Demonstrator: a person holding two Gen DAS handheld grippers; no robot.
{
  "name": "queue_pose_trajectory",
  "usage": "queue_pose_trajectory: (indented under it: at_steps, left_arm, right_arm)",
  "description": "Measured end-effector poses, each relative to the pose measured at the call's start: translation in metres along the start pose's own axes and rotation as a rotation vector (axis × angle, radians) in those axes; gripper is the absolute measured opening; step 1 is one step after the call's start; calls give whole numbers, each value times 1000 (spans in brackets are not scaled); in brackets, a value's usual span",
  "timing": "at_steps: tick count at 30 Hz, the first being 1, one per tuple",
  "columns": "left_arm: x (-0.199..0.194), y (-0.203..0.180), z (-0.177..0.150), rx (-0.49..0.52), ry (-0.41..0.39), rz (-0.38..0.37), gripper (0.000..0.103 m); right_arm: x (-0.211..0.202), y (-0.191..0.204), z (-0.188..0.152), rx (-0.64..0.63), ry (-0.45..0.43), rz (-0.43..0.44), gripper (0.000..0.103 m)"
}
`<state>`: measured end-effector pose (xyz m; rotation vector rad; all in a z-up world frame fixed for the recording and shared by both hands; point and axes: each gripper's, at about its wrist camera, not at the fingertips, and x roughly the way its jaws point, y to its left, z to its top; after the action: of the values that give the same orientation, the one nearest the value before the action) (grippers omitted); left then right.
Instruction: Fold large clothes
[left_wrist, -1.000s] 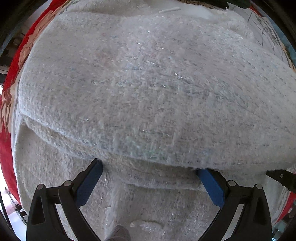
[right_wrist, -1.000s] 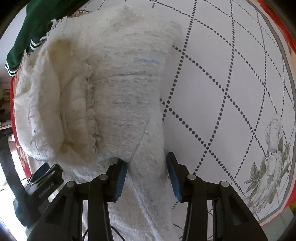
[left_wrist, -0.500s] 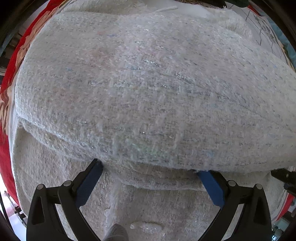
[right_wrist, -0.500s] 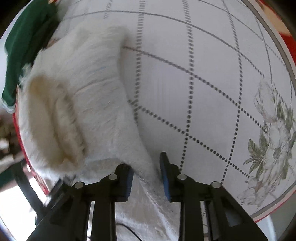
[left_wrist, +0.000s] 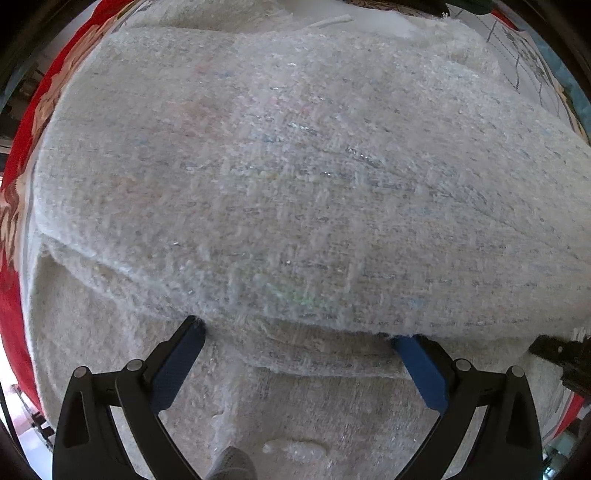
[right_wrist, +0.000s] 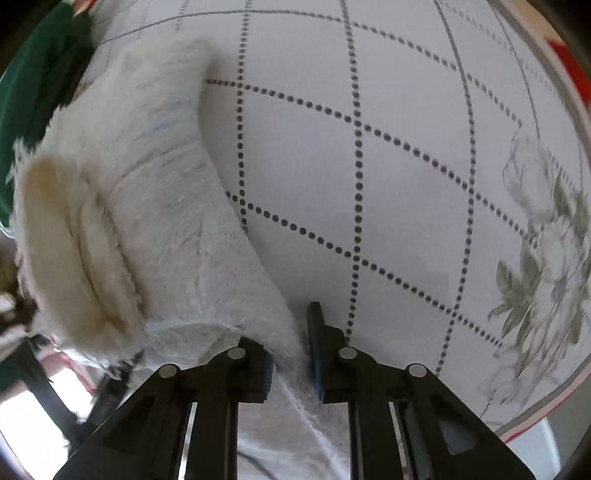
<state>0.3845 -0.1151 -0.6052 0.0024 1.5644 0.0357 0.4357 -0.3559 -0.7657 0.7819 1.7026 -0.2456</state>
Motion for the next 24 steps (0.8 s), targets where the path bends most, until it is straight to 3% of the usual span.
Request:
queue_pose_trajectory:
  at_steps: [3, 6, 9, 14, 20, 23, 24]
  left_arm:
    - [-30, -4, -8, 20, -73, 119, 103]
    - [-71, -15, -35, 47, -157, 216, 103]
    - [-107, -35, -80, 48, -177, 277, 103]
    - [-136, -101, -164, 61, -119, 298, 103]
    - [-110, -186, -210, 123, -10, 265, 103]
    - [-73, -225, -223, 185, 29, 315, 103]
    - [-53, -234, -225, 211, 50, 368, 103]
  right_arm:
    - [-13, 5, -1, -83, 71, 15, 36]
    - [-42, 1, -15, -206, 46, -19, 45]
    - [-62, -21, -23, -233, 65, -11, 45]
    - [-98, -84, -28, -259, 137, -18, 45]
    - [-132, -159, -4, -327, 139, -133, 45]
    - [-126, -183, 13, -321, 135, -165, 45]
    - [-124, -191, 19, -318, 135, -163, 45]
